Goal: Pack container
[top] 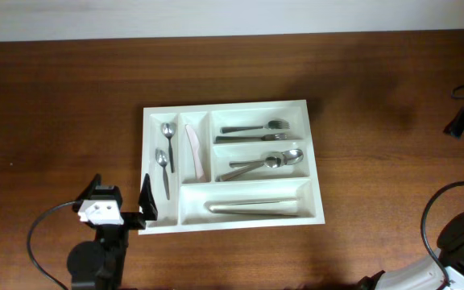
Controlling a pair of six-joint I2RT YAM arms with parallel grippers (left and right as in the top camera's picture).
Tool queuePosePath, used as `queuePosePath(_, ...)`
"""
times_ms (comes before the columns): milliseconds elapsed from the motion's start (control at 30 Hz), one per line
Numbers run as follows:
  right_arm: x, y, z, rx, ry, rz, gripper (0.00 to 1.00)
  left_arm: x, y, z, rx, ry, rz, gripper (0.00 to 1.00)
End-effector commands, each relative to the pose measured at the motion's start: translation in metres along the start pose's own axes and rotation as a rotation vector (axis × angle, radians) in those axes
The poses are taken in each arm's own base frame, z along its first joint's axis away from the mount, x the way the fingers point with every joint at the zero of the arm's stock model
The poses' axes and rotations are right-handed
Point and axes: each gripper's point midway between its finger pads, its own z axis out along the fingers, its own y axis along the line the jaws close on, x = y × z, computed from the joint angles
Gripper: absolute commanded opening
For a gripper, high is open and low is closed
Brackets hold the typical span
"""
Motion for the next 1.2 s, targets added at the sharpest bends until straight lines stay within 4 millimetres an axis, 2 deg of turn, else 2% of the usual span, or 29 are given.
queuePosePath(0, 0.0, 0.004, -0.007, -0.009, -0.018, 0.0, 0.99, 0.001, 0.013, -0.006, -0.073, -0.057, 0.021, 0.99)
queuePosePath(133, 0.0, 0.004, -0.007, -0.009, -0.018, 0.0, 0.99, 0.007, 0.013, -0.007, -0.07, -0.081, 0.021, 0.99)
queuePosePath(333, 0.0, 0.004, -0.007, -0.009, -0.018, 0.0, 0.99, 0.027, 0.012, -0.001, -0.06, -0.075, 0.02, 0.99)
queuePosePath(467, 0.0, 0.004, -0.007, -0.009, -0.018, 0.0, 0.99, 0.049, 0.011, 0.001, -0.047, -0.005, 0.02, 0.99)
queuePosePath(600, 0.0, 0.004, -0.007, -0.009, -0.018, 0.0, 0.99, 0.049, 0.012, 0.001, -0.054, -0.007, 0.065, 0.99)
queuePosePath(1167, 0.0, 0.004, -0.007, -0.009, -0.018, 0.0, 0.99, 0.049, 0.01, 0.001, -0.042, -0.007, 0.065, 0.99)
